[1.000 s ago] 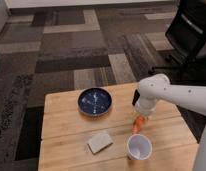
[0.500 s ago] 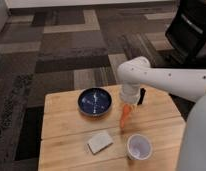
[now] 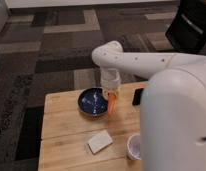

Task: Place the pepper in the ceramic bowl

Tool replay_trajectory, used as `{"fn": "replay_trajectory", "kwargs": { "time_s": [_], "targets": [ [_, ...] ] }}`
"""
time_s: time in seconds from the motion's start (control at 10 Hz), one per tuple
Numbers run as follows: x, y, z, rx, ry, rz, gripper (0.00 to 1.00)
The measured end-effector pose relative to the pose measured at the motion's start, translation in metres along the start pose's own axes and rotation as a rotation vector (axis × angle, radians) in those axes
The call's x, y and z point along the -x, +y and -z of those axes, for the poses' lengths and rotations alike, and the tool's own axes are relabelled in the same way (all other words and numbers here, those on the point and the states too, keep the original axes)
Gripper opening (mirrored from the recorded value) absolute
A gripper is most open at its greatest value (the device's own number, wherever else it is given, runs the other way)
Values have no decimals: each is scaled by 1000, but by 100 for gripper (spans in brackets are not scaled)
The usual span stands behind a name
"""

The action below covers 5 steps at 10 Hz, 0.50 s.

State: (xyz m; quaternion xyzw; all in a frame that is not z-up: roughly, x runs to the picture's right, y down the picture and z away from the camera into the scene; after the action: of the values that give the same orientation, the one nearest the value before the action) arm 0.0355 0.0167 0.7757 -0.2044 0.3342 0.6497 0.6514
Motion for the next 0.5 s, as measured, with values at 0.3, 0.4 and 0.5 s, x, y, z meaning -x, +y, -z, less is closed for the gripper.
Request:
{"fn": "replay_trajectory", "kwargs": {
  "time_s": [0.3, 0.4, 0.5],
  "targets": [
    [25, 35, 0, -27, 0, 94, 0],
    [30, 49, -2, -31, 1, 127, 0],
    [34, 61, -5, -35, 0, 157, 0]
  ]
}}
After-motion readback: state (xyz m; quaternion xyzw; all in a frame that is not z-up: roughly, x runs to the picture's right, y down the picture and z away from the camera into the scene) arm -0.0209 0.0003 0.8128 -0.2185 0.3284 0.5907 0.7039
